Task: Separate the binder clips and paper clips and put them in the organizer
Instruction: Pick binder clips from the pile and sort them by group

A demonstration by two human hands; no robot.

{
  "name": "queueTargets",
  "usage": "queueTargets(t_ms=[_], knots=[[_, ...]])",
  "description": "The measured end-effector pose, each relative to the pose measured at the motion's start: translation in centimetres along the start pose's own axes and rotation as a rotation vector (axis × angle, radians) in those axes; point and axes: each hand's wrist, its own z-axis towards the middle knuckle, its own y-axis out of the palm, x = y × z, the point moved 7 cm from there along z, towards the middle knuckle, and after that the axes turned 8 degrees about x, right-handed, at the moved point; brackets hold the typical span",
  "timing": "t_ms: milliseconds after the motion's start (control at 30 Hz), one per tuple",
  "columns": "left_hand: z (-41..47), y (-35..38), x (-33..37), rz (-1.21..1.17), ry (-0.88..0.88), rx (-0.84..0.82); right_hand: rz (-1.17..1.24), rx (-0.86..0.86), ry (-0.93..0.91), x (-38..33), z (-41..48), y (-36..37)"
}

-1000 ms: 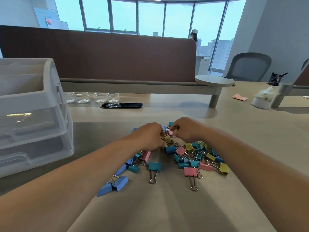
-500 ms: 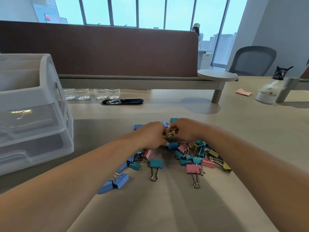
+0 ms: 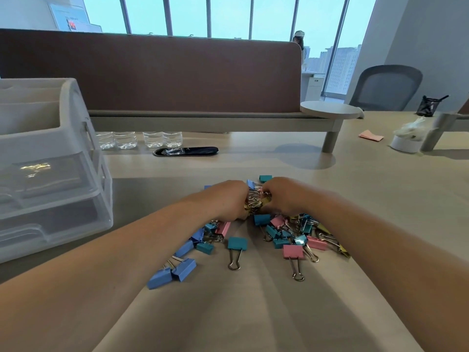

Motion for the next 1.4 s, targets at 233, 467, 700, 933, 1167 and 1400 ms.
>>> queueTargets(t_ms=[233, 467, 700, 933, 1167, 1400], knots=[[-0.6, -0.6, 0.0, 0.023, 0.029, 0.017, -0.003, 0.025, 0.008, -0.2, -0.1, -0.1], [-1.0, -2.1, -1.7, 0.044, 0.002, 0.081, -0.019, 0.038, 0.021, -0.5, -0.4, -0.4], [-2.4, -2.8, -2.8, -0.047, -0.019, 0.06, -0.001, 0.009, 0.039, -0.3, -0.4, -0.3], [-2.6, -4.2, -4.3, -0.172, -0.088, 0.147, 0.103, 0.14, 0.109, -0.2, -0.2, -2.0], [-2.7, -4.4, -5.0, -0.228, -0.132, 0.205, 0.033, 0.233, 0.123, -2.2, 0.4, -1.0], [-2.8, -3.8, -5.3, -0.264, -0.132, 0.245, -0.049, 0.151, 0.145, -2.5, 1.2, 0.3]])
